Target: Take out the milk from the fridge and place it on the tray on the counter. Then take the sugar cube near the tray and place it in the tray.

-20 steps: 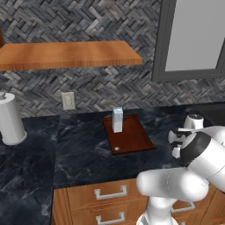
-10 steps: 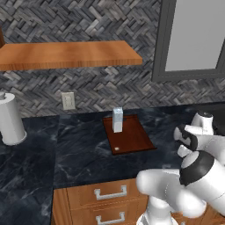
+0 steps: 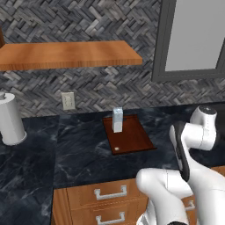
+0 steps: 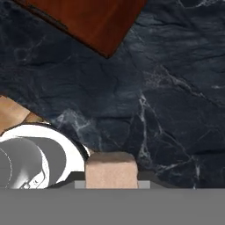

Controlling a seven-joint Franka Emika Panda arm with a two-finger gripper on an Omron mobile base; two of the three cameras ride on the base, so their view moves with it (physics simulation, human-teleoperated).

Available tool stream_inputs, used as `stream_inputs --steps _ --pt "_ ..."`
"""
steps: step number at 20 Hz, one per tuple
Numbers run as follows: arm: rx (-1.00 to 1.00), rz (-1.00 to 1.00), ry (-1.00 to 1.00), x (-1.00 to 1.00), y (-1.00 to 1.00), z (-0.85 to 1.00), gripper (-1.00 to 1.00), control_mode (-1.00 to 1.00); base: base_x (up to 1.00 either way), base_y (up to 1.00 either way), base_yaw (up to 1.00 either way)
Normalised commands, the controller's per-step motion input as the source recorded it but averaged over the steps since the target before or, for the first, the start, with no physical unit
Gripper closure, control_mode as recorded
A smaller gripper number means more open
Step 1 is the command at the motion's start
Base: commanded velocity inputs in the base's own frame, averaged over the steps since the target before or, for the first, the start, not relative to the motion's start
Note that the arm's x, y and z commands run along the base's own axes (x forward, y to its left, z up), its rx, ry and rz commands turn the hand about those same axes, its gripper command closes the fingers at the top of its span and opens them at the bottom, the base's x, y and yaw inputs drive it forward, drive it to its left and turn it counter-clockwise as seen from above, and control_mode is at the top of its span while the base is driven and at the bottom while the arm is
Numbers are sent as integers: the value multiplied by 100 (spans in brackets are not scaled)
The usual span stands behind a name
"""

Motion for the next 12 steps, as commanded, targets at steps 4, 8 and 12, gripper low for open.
stream_inputs --steps 4,8,12 --pt "0 32 -14 17 39 43 100 -100 0 0 0" --pt "0 29 -4 23 9 56 100 -100 0 0 0" --pt "0 6 2 3 1 79 100 -100 0 0 0"
